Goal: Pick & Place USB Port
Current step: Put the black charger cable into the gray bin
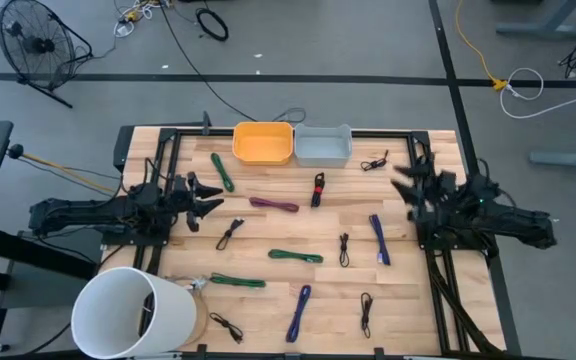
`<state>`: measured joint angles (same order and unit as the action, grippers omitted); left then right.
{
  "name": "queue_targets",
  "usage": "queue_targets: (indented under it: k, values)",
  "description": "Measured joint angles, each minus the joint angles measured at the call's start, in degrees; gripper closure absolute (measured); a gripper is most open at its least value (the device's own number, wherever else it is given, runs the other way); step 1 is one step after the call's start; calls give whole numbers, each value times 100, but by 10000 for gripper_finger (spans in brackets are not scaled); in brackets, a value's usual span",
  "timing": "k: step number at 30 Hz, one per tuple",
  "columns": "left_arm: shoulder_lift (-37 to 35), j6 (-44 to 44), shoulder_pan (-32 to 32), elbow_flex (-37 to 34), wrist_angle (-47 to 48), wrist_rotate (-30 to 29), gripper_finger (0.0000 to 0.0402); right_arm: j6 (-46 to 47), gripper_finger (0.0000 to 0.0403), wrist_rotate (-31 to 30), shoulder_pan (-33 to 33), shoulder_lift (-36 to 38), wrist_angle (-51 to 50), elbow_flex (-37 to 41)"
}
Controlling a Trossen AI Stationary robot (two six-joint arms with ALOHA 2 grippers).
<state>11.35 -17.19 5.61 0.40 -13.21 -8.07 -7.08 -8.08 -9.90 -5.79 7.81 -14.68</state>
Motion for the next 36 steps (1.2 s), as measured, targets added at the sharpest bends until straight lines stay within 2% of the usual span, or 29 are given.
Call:
queue_targets:
  k: [4, 5, 8, 11, 14, 17, 20, 26, 28, 29, 33, 36]
  values:
    - [0, 132, 0, 0, -148, -221, 228, -844, 224, -793, -372, -987, -604, -1182]
    - [-2, 179, 0, 0, -222, -263, 228, -943, 224, -1157, -515, -1278, -857, -1547]
    - [-2, 324, 0, 0, -412, -333, 228, -526, 224, -2285, -993, -2288, -1890, -2556]
    - [-2, 345, 0, 0, -508, -380, 228, -26, 224, -2732, -1498, -3209, -2927, -3252]
    - [-2, 350, 0, 0, -597, -421, 228, 224, 224, -2659, -2039, -3994, -3741, -3627]
    - [-2, 337, 0, 0, -632, -421, 228, 595, 224, -2169, -2404, -4526, -4177, -3700]
    - [-2, 302, 0, 0, -630, -419, 228, 840, 224, -1467, -2514, -4860, -3923, -3715]
    - [-2, 284, 0, 0, -627, -418, 228, 508, 224, 510, -2408, -5240, -3882, -3716]
    - [-2, 282, 0, 0, -627, -418, 228, 457, 224, 817, -2364, -5350, -3908, -3716]
    - [-2, 282, 0, 0, -627, -418, 228, 470, 224, 680, -2353, -5402, -3952, -3716]
    - [-2, 280, 0, 0, -625, -418, 228, 515, 224, -758, -2426, -5631, -4315, -3718]
    - [-2, 280, 0, 0, -625, -418, 228, 582, 224, -1071, -2583, -5794, -4644, -3718]
